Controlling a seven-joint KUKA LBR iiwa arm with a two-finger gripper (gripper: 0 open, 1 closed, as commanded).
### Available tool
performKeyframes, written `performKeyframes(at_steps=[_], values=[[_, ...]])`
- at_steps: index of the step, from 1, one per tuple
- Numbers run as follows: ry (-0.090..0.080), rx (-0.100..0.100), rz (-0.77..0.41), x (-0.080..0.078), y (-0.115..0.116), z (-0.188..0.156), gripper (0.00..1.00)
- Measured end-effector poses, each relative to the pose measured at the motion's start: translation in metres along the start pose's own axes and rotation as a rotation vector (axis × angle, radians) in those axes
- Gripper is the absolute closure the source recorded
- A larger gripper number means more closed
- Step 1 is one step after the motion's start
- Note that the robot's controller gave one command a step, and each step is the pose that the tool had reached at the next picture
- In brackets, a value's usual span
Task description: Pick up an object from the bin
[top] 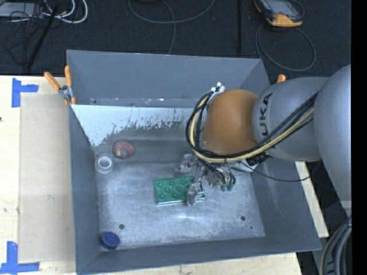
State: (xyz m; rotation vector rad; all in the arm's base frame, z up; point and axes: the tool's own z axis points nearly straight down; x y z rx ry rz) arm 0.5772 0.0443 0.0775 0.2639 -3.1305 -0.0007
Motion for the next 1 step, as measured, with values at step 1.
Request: performKeyframes(at_steps=[1], values=[[-0.008, 0.003, -0.210, 0.0179, -0.0287, -0.1818, 1.00]])
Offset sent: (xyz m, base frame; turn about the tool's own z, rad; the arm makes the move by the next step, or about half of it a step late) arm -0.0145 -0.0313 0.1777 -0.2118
